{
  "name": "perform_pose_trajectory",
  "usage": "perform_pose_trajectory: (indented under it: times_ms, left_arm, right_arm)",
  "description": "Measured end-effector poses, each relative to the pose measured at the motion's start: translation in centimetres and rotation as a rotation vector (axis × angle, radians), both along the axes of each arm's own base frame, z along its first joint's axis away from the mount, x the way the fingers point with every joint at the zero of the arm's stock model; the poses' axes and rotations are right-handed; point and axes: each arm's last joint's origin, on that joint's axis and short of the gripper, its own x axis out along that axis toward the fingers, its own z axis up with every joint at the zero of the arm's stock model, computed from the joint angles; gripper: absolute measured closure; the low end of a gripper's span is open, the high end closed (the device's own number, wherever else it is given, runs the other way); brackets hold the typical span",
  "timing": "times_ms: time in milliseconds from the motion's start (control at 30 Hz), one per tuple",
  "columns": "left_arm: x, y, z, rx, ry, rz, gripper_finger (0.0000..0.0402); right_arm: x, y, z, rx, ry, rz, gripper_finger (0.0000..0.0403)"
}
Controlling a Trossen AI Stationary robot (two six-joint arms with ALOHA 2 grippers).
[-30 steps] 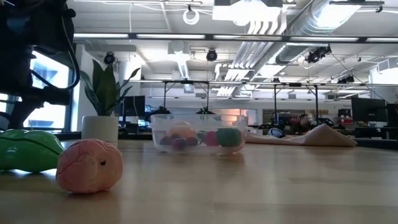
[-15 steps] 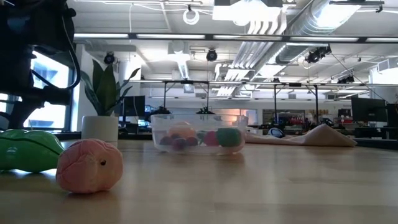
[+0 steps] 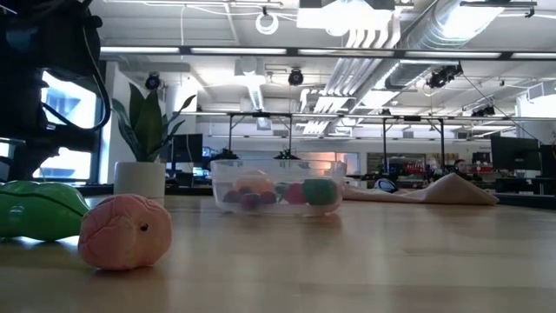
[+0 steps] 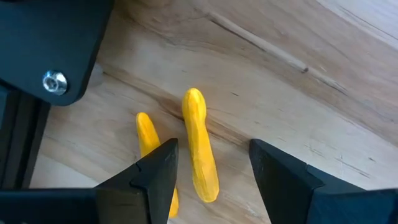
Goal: Pick and placing Produce into tupperware
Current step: Put the yellow zucchini into the transparent bin
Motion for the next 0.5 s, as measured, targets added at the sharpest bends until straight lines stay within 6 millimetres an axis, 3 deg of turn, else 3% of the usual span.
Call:
perform_pose_trajectory:
  times_ms: [500]
  left_arm:
    - [0.94, -0.06, -0.04, 0.029, -0.108, -0.087, 0.0208]
  right_arm:
    - [0.00, 0.00, -0.01, 0.000, 0.000, 0.000, 0.0272]
